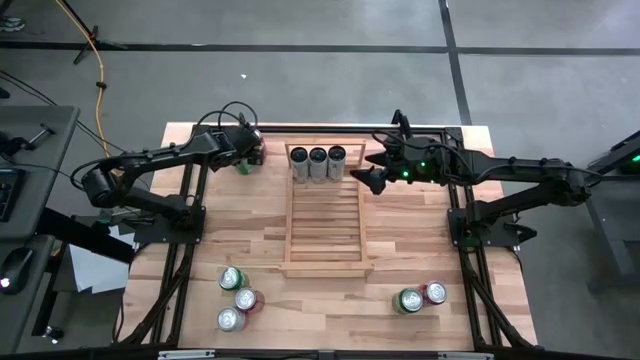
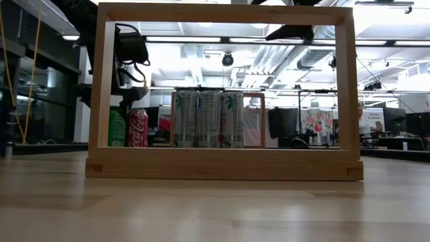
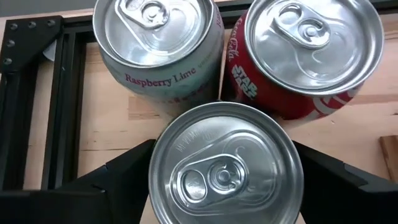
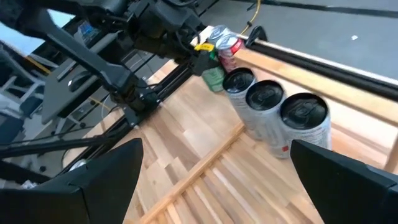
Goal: Place canned beverage on shelf
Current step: Put the top left green can on the shelf
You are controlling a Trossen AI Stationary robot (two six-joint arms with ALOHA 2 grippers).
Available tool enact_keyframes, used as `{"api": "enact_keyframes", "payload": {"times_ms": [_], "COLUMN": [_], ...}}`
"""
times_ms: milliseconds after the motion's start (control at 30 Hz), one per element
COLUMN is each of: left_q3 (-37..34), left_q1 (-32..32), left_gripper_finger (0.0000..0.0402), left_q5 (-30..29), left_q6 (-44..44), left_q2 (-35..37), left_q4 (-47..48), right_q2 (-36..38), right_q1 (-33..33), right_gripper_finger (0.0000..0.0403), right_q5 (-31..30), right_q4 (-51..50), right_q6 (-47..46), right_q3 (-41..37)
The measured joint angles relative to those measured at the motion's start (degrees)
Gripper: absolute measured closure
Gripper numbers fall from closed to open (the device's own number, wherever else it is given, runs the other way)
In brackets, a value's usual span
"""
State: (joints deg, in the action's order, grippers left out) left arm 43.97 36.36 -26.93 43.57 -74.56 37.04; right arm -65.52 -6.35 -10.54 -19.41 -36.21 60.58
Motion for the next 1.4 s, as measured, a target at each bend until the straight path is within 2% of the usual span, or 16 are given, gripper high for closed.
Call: {"api": "enact_keyframes", "payload": {"times_ms": [67, 233, 467, 600, 733, 800, 900, 1067, 1200, 1400], "left_q3": [-0.04, 0.05, 3.80, 8.35, 12.21, 13.53, 13.84, 13.85, 13.84, 13.84], "left_q1": [-0.02, -0.09, -1.18, -4.94, -12.66, -17.79, -25.75, -34.91, -35.92, -33.78], "left_gripper_finger": [0.0115, 0.0115, 0.0115, 0.0115, 0.0115, 0.0115, 0.0115, 0.0115, 0.0115, 0.0115], "left_q5": [0.64, 2.65, 6.48, 12.96, 19.60, 21.23, 19.73, 10.27, 7.43, 13.66], "left_q6": [-0.13, -0.30, -7.22, -12.70, -19.87, -23.96, -31.77, -46.39, -51.87, -48.11], "left_q2": [0.53, 4.02, 14.77, 20.65, 22.02, 21.47, 18.95, 11.44, 4.15, -4.51], "left_q4": [0.47, 4.53, 9.86, 10.15, 10.14, 9.50, 6.18, -0.67, -6.35, -11.39], "right_q2": [0.00, 0.00, 0.00, 0.00, 0.02, 0.02, 0.02, 0.02, 0.02, 0.02], "right_q1": [0.00, 0.00, 0.00, 0.00, 0.02, 0.02, 0.00, -0.04, -0.04, -0.04], "right_gripper_finger": [0.0009, 0.0009, 0.0009, 0.0009, 0.0009, 0.0009, 0.0009, 0.0009, 0.0009, 0.0009], "right_q5": [0.69, 1.33, 1.39, 4.73, 6.64, 6.65, 6.64, 6.65, 6.64, 6.66], "right_q4": [-0.03, 0.00, 0.19, 0.19, 0.14, 0.14, 0.13, -0.03, -0.03, -0.05], "right_q6": [0.04, 0.09, 0.17, 2.83, 3.67, 3.67, 4.85, 5.19, 5.18, 5.18], "right_q3": [0.00, 0.00, 0.00, 0.00, 0.00, 0.00, 0.00, 0.00, 0.00, 0.00]}}
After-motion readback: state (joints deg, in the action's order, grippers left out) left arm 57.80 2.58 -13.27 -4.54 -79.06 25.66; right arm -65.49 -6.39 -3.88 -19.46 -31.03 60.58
